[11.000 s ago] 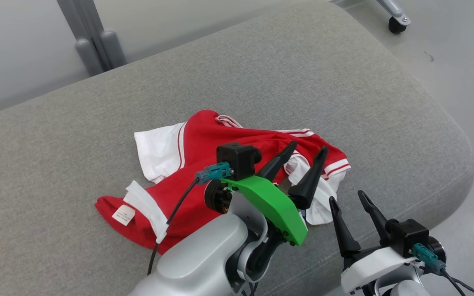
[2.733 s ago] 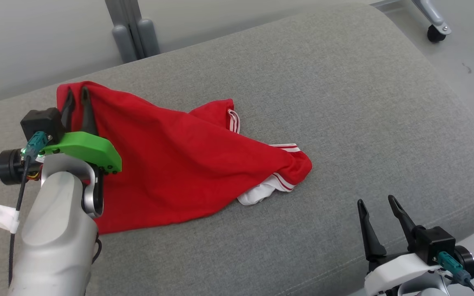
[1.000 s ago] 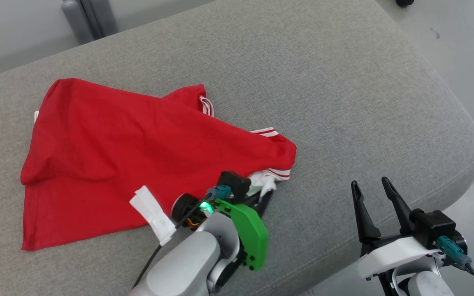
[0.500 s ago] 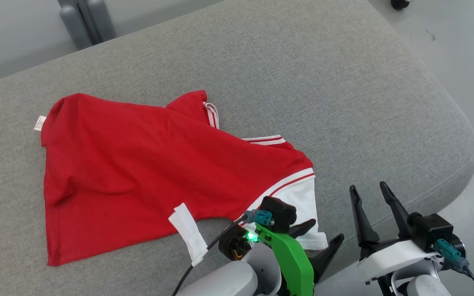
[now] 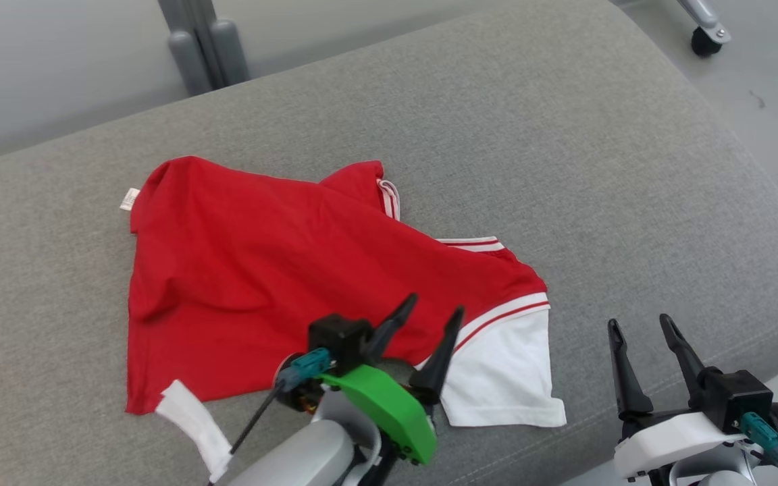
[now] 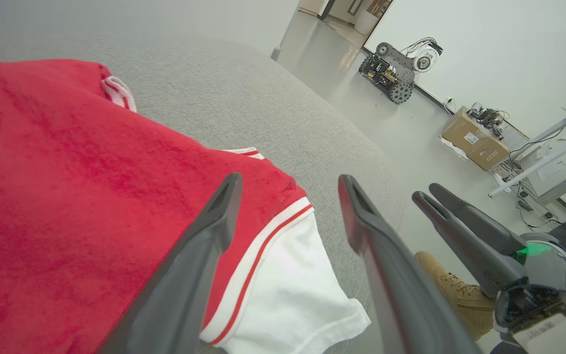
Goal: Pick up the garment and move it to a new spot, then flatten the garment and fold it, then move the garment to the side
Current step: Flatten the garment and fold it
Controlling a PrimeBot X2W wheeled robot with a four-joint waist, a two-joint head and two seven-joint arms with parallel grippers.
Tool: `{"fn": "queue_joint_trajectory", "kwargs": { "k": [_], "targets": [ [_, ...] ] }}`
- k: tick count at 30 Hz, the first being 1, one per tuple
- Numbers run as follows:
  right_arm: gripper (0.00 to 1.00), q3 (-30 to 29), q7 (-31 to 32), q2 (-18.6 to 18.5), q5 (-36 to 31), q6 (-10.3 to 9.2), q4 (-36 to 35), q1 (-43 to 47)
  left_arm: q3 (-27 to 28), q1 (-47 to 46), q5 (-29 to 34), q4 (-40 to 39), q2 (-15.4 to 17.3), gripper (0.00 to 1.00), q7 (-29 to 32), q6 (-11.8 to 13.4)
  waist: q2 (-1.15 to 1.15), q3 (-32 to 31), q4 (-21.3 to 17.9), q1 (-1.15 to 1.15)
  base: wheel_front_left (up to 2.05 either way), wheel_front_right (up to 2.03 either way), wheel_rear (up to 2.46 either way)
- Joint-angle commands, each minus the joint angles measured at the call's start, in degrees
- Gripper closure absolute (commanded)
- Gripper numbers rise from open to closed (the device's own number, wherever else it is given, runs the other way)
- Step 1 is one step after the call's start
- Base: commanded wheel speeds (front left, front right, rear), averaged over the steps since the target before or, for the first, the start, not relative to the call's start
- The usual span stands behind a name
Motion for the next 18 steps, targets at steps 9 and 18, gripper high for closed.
{"fn": "queue_joint_trajectory", "kwargs": {
  "k": [9, 18],
  "targets": [
    [0.0, -5.2, -0.2, -0.1, -4.2, -0.08, -4.9, 3.4, 18.5, 15.1, 11.5, -6.1, 3.5, 0.0, -1.2, 5.2, 0.0, -7.9, 9.9, 0.0, 0.0, 0.0, 0.0],
    [0.0, -4.3, -0.2, -0.1, -4.0, -0.08, -6.4, 5.3, 36.1, 27.8, 26.6, -10.0, 1.8, 0.0, -1.2, 1.3, 0.0, -10.2, 15.3, 0.0, 0.0, 0.0, 0.0]
  ]
}}
